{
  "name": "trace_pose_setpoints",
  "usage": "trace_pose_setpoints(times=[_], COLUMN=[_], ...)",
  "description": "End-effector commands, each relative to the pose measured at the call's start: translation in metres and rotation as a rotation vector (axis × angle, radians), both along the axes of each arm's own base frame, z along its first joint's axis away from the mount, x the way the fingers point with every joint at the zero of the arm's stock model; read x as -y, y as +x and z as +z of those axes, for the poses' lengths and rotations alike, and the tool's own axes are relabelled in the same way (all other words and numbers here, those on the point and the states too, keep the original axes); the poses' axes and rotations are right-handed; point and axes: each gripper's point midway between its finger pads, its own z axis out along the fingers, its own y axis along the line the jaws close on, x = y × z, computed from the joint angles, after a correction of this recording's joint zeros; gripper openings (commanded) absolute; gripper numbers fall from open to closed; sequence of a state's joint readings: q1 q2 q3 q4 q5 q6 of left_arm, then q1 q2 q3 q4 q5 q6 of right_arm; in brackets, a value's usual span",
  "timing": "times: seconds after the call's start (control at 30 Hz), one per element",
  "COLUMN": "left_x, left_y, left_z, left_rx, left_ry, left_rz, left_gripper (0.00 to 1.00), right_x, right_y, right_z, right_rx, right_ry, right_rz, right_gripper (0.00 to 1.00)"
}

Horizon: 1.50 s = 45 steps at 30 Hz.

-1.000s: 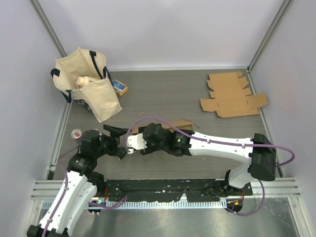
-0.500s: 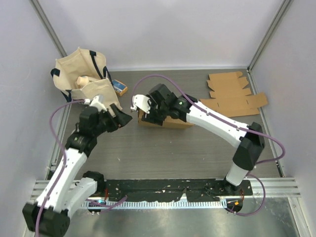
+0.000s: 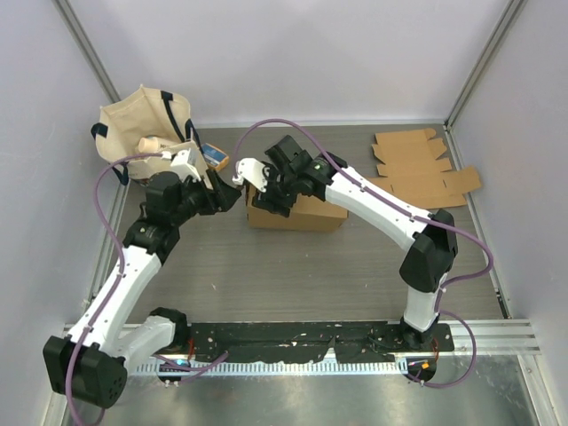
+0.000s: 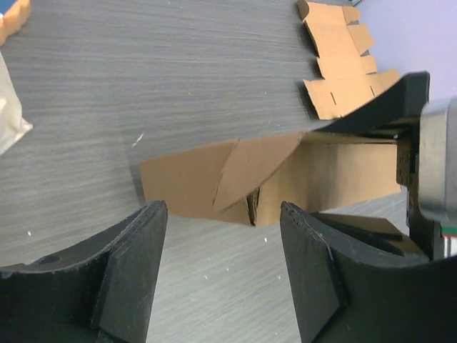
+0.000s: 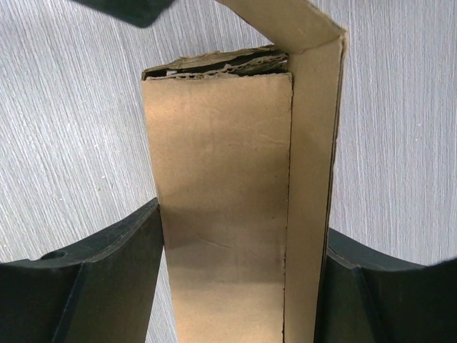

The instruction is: Fold the paper box

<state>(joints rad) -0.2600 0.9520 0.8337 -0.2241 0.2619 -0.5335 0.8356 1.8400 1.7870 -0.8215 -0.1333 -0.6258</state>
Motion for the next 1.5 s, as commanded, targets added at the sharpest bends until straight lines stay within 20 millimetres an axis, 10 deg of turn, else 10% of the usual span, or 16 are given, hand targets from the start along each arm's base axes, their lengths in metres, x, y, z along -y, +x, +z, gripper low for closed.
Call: trace_pose_setpoints(times=[0.0,0.3,0.57,1.47], left_x=[0.014,0.035,0.047,0.036], left_y=[0.025,0.039,0.037,0.029], left_z=[0.035,0.036,0.037,-0.042], left_rx=[0.126,0.096,-0.001,-0.032], left_ry=[0.012,-0.027,-0.083,0.185], left_rz=[-0.073,-0.142,-0.089,0.011], left_gripper=[0.64,0.45,0.00,0.00], right_x=[0.000,0.000,-0.004,-0.019], right_y=[-0.040,-0.038,-0.032,-0.021], right_z=[-0.039,-0.039,-0.042,-0.035], right_rx=[-0.299,-0.303,-0.301,-0.342], right_ry=[-0.006,-0.002,-0.001,0.086], right_rz=[-0.029,-0.032,-0.049,-0.075], right_gripper=[0.51,0.51,0.51,0.57])
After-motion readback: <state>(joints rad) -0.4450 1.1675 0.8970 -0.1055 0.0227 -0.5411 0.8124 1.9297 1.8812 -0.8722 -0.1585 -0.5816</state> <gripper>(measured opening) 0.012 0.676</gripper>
